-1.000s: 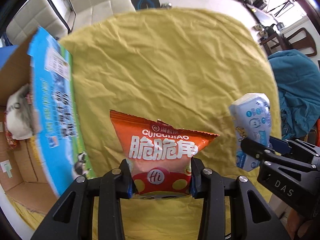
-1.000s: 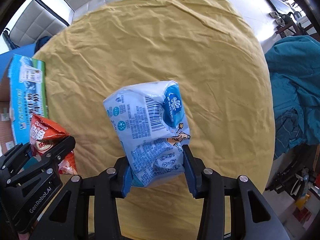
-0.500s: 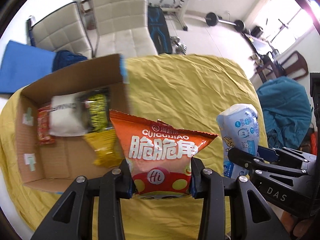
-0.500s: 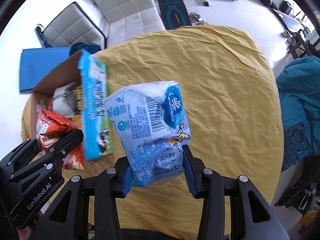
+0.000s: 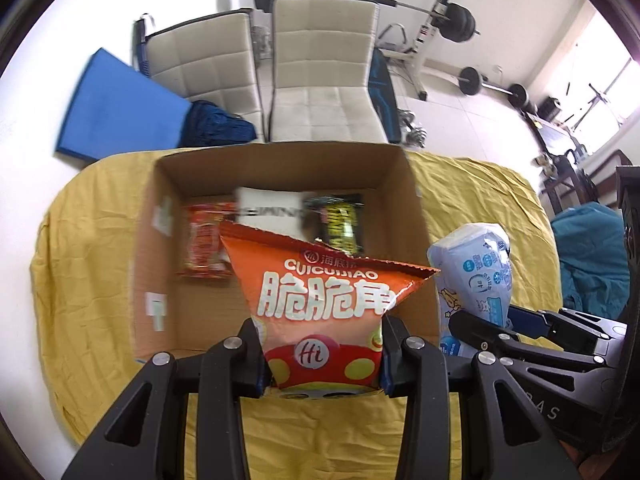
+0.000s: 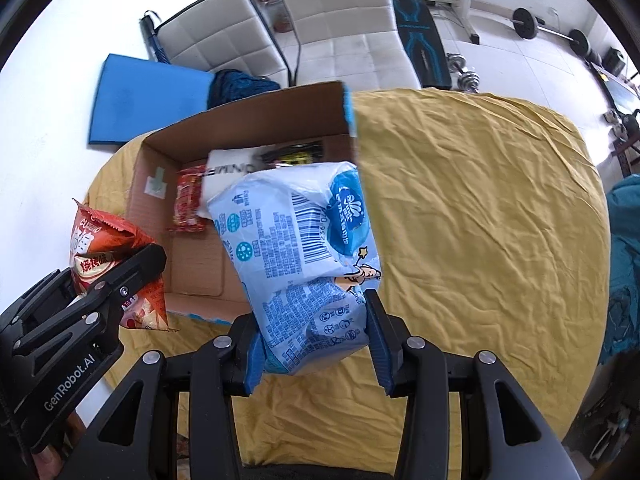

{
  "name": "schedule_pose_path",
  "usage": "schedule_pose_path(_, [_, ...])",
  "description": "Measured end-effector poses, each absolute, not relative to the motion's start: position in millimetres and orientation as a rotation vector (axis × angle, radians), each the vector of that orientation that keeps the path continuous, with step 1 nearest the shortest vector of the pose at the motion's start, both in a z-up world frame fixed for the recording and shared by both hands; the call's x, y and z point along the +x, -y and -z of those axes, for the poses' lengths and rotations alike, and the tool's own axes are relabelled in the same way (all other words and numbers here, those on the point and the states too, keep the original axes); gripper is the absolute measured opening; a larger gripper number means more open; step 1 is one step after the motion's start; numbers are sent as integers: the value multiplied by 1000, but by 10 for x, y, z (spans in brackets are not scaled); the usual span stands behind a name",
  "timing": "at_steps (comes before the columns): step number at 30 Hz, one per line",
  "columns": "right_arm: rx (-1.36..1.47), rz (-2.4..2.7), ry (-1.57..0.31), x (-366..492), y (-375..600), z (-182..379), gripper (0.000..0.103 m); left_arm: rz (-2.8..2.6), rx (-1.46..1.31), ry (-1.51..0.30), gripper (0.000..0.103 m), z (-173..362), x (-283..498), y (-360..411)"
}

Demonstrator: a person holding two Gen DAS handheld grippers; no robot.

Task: Organize soft objects
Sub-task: 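Lift both items and carry them over the cardboard box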

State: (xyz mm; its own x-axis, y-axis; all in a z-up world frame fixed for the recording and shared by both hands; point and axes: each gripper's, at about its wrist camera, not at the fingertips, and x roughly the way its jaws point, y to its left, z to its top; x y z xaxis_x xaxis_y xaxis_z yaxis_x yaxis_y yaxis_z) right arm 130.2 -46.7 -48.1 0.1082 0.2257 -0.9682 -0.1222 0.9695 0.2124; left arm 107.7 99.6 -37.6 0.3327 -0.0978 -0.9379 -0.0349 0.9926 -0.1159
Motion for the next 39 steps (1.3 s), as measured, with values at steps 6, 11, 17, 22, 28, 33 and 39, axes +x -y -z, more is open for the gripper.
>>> schedule_pose_path(6, [72,-292,-1444,1349,5,520,46,0,-148,-1239,36,451,1073,-1437])
schedule_pose_path(11, [77,-300,-1472,1408,-325,732,46,-17,-196,-1302,36,718,1105,-1782])
schedule_pose_path(17, [99,-275,-1544,1514,-536,1244,46,-10,-260,-1409,36,1189,1230,-2034])
schedule_pose_path(22, [117,-253,-1606,1567,-610,1644,46,4,-304,-1496,36,1575,1373,-2125])
schedule_pose_path(28, [102,-244,-1647,1579,-711,1986,46,12,-319,-1572,36,1914,1494,-2151])
schedule_pose_path(33, [91,-234,-1666,1604,-752,2176,46,17,-306,-1607,36,2067,1537,-2121])
schedule_pose_path(39, [77,-219,-1678,1633,-799,2311,49,18,-292,-1622,36,2158,1510,-2078])
